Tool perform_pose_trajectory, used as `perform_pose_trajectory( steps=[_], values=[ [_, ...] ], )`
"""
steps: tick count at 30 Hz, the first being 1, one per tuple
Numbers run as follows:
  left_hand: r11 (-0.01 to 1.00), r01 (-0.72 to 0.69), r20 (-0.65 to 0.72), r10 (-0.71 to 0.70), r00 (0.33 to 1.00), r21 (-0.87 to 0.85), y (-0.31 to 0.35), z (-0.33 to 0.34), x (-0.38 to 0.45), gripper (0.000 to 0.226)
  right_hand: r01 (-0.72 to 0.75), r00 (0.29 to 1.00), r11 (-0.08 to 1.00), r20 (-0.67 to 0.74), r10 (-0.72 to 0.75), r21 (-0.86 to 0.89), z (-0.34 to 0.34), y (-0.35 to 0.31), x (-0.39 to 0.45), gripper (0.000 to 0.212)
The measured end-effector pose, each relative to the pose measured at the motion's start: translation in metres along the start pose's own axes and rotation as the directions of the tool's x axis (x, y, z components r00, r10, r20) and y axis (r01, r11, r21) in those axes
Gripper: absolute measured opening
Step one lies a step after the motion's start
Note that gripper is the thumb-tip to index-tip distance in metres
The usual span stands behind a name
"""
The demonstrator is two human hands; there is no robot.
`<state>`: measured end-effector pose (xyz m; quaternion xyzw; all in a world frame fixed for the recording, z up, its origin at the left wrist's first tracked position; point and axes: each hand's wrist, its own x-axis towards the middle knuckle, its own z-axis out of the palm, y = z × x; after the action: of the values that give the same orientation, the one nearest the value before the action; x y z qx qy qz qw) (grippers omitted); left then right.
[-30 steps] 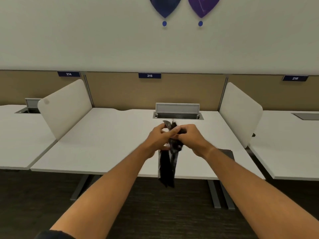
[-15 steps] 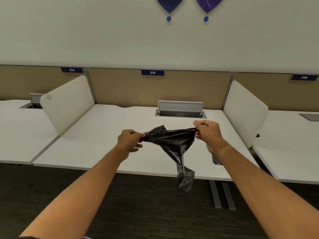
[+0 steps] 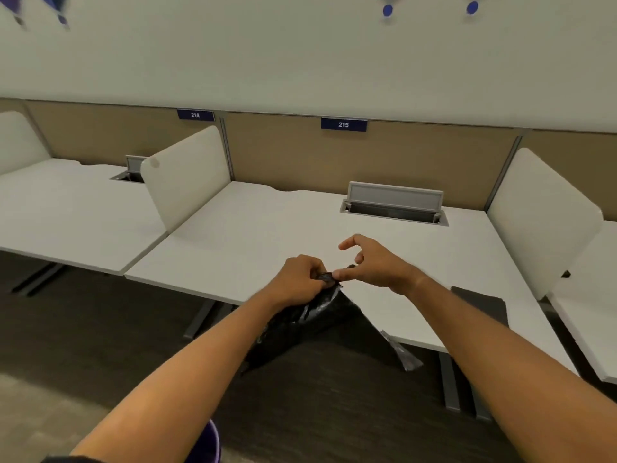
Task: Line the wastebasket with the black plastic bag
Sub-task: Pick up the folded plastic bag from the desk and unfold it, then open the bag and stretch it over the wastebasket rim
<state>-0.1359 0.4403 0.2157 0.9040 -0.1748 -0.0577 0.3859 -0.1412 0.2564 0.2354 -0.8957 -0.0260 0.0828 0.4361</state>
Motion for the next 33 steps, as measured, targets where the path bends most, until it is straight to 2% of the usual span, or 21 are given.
perform_pose_trajectory(
  steps=[3, 6, 9, 12, 15, 18, 21, 24, 26, 29, 31, 33],
  values=[
    [0.988, 0.142, -0.123, -0.147, 0.981, -0.056, -0.013, -0.006, -0.006, 0.025, -0.117, 0.985, 0.992, 0.137, 0.109, 0.046, 0.018, -0.004, 0.006, 0.061],
    [0.918, 0.31, -0.251, -0.37, 0.895, -0.249, -0.022, -0.011, -0.014, 0.03, -0.182, 0.959, 0.966, 0.251, 0.133, 0.185, 0.044, -0.017, 0.011, 0.074],
    [0.796, 0.39, -0.225, -0.531, 0.817, -0.463, -0.038, -0.019, -0.029, 0.036, -0.171, 0.954, 0.923, 0.294, 0.067, 0.346, 0.074, -0.029, 0.015, 0.067],
    [0.625, 0.361, -0.149, -0.613, 0.776, -0.692, -0.053, -0.03, -0.044, 0.046, -0.112, 0.937, 0.917, 0.348, -0.031, 0.382, 0.099, -0.038, 0.018, 0.036],
    [0.552, 0.333, -0.124, -0.633, 0.765, -0.764, -0.064, -0.036, -0.059, 0.043, -0.074, 0.942, 0.926, 0.332, -0.057, 0.37, 0.126, -0.043, 0.022, 0.018],
    [0.492, 0.319, -0.092, -0.645, 0.759, -0.81, -0.078, -0.035, -0.076, 0.034, -0.06, 0.96, 0.935, 0.276, -0.042, 0.351, 0.155, -0.042, 0.028, 0.009],
    [0.398, 0.305, -0.064, -0.692, 0.719, -0.865, -0.103, -0.03, -0.092, 0.022, -0.086, 0.942, 0.936, 0.334, -0.035, 0.341, 0.181, -0.037, 0.029, 0.009],
    [0.406, 0.342, -0.066, -0.72, 0.691, -0.847, -0.134, -0.023, -0.108, 0.022, -0.066, 0.881, 0.967, 0.47, -0.058, 0.244, 0.209, -0.028, 0.025, 0.028],
    [0.393, 0.358, -0.049, -0.728, 0.683, -0.847, -0.159, -0.016, -0.12, 0.02, -0.009, 0.863, 0.99, 0.5, -0.063, 0.141, 0.232, -0.02, 0.023, 0.033],
    [0.386, 0.376, -0.069, -0.769, 0.635, -0.843, -0.2, -0.002, -0.136, 0.02, 0.05, 0.9, 0.998, 0.432, -0.063, 0.041, 0.275, -0.013, 0.026, 0.018],
    [0.413, 0.398, -0.111, -0.795, 0.597, -0.819, -0.232, 0.005, -0.148, 0.018, -0.005, 0.916, 0.999, 0.401, -0.012, 0.041, 0.305, -0.01, 0.032, 0.007],
    [0.501, 0.478, -0.194, -0.809, 0.556, -0.721, -0.268, 0.006, -0.161, 0.012, -0.08, 0.937, 0.996, 0.345, 0.062, 0.037, 0.336, -0.008, 0.041, 0.01]
  ],
)
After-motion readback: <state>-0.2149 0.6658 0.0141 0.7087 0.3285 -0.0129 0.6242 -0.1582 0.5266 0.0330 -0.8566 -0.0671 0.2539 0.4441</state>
